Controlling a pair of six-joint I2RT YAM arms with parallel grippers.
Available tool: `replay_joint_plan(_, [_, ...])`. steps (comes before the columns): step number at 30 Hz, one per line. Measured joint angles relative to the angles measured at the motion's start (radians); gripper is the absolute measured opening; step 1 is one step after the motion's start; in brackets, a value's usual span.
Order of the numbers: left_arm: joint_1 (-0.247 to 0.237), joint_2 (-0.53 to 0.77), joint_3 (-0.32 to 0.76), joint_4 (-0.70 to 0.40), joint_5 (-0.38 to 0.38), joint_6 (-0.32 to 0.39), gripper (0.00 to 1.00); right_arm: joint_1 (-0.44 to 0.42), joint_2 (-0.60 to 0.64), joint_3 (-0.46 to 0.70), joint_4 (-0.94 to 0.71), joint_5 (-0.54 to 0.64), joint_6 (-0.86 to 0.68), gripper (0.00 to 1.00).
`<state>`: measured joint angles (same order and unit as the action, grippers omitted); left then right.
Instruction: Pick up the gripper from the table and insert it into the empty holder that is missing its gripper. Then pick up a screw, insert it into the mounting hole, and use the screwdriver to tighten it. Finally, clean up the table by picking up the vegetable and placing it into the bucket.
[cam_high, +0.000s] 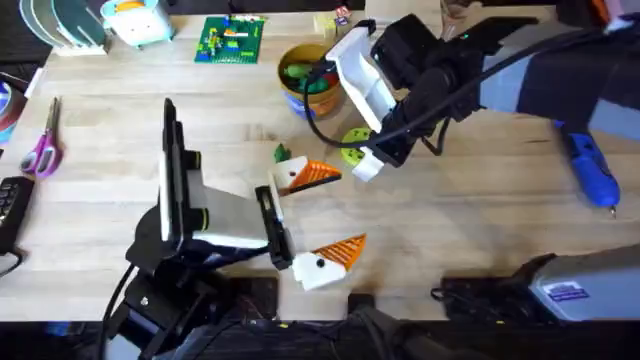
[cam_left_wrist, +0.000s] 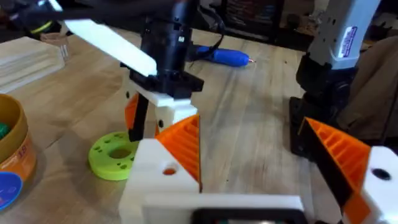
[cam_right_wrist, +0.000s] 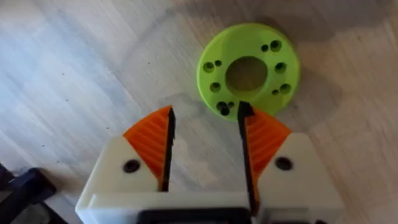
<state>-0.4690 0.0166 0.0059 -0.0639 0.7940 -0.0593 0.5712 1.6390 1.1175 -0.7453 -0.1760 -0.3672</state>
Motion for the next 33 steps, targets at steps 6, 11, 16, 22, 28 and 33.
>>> replay_joint_plan(6, [0.000,0.000,0.000,0.000,0.000,0.000,0.992,0.001,0.032,0.000,0.036,0.082,0.008,0.535])
replay_joint_plan(11, [0.000,0.000,0.000,0.000,0.000,0.000,0.992,0.002,0.032,0.000,0.043,0.102,0.020,0.499])
replay_joint_plan(16, [0.000,0.000,0.000,0.000,0.000,0.000,0.993,0.009,0.032,0.000,0.043,0.104,0.034,0.471])
replay_joint_plan(22, [0.000,0.000,0.000,0.000,0.000,0.000,0.993,0.033,0.032,0.000,0.043,0.101,0.043,0.373])
replay_joint_plan(28, [0.000,0.000,0.000,0.000,0.000,0.000,0.993,0.035,0.047,0.002,0.047,0.105,0.046,0.254])
replay_joint_plan(33, [0.000,0.000,0.000,0.000,0.000,0.000,0.993,0.035,0.047,0.003,0.050,0.108,0.046,0.120])
